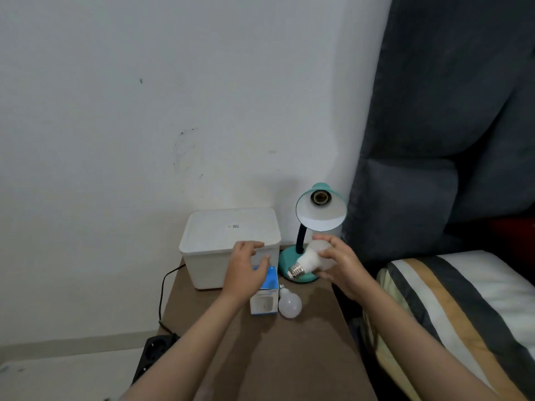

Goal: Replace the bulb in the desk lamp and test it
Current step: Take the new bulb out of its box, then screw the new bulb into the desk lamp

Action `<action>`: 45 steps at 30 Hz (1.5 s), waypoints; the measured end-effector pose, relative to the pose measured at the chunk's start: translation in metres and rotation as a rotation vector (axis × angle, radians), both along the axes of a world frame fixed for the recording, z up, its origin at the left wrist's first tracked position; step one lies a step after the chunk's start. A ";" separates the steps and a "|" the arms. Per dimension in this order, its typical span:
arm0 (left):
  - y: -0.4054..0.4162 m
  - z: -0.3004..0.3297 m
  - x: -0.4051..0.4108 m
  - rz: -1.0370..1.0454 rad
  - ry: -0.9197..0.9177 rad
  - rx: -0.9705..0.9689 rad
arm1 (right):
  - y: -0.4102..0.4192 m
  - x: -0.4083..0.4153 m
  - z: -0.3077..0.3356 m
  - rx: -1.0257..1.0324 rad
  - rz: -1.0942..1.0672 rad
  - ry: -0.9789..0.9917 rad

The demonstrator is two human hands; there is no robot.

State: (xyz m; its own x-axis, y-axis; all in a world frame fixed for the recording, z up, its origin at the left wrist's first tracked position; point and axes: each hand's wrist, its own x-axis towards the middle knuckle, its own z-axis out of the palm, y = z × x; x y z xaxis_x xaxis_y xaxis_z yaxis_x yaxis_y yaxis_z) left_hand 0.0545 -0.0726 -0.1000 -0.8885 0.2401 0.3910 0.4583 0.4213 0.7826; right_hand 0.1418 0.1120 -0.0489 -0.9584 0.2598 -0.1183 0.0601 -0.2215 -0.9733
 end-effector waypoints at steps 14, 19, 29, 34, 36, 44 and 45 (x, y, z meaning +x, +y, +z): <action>0.063 0.074 -0.032 -0.192 0.175 -0.018 | 0.016 -0.008 -0.002 0.759 -0.401 0.277; 0.079 0.071 -0.049 -0.241 0.185 -0.039 | 0.016 -0.031 -0.016 0.949 -0.485 0.358; 0.097 0.059 -0.070 -0.230 0.179 0.031 | 0.007 -0.070 -0.020 1.164 -0.621 0.299; 0.098 0.056 -0.074 -0.192 0.235 0.044 | 0.008 -0.081 -0.021 1.129 -0.659 0.250; 0.098 0.055 -0.075 -0.185 0.239 0.048 | 0.010 -0.085 -0.022 1.124 -0.668 0.258; 0.097 0.054 -0.075 -0.165 0.161 0.092 | 0.014 -0.084 -0.027 1.038 -0.684 0.351; 0.097 0.054 -0.075 -0.157 0.155 0.095 | 0.016 -0.084 -0.025 1.038 -0.699 0.318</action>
